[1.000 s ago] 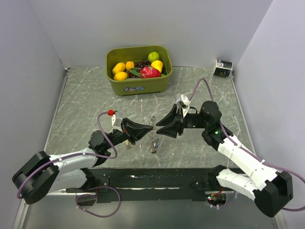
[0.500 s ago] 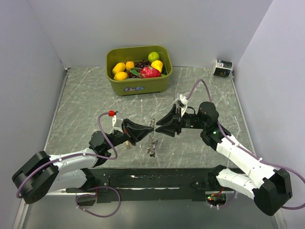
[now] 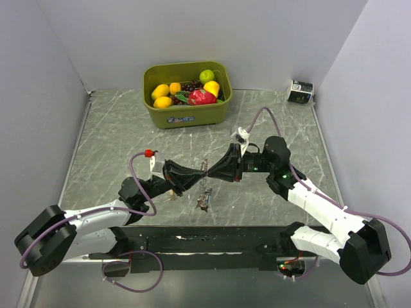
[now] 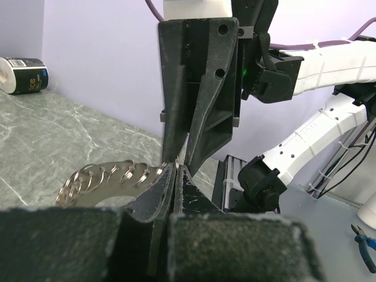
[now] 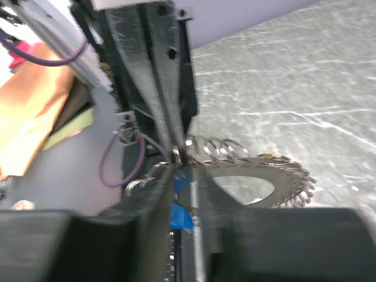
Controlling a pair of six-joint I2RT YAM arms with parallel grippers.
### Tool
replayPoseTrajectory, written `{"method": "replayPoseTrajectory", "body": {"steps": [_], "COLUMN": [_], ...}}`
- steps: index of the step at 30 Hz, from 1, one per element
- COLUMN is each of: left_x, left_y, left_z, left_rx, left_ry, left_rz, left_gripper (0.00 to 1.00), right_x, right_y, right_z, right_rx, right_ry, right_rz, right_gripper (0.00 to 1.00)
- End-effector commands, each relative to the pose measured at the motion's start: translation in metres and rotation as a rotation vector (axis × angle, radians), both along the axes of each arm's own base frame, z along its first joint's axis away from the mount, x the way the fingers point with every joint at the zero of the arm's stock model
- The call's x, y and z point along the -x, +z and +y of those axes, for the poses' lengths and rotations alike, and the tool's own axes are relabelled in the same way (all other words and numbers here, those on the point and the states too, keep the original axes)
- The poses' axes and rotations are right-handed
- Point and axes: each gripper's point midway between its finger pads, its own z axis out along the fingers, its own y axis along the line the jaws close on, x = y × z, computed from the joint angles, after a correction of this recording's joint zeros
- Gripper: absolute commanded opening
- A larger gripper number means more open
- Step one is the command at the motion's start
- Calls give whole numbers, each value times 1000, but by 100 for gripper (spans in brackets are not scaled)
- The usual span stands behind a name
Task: Put the keys on the keyring
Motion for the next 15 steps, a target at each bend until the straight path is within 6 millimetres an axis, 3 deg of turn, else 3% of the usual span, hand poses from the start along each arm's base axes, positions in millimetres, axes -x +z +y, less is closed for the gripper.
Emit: {"method": "replayPoseTrajectory", "body": {"steps": [1, 2, 15], "left_x": [43, 43, 41], "left_y": [107, 107, 101], "left_z": [37, 37, 28], "left_rx": [357, 357, 288], "left_ry": [-26, -26, -39], "left_rz": [-355, -355, -341], "left_gripper": [1, 1, 2], "right_x": [8, 9, 10], "right_y": [18, 18, 19], "right_z": [3, 3, 0], "right_rx": [-62, -64, -43], "right_ry": [54, 58, 54], "right_rz": [-47, -43, -77], "right_gripper": [15, 0, 0]}}
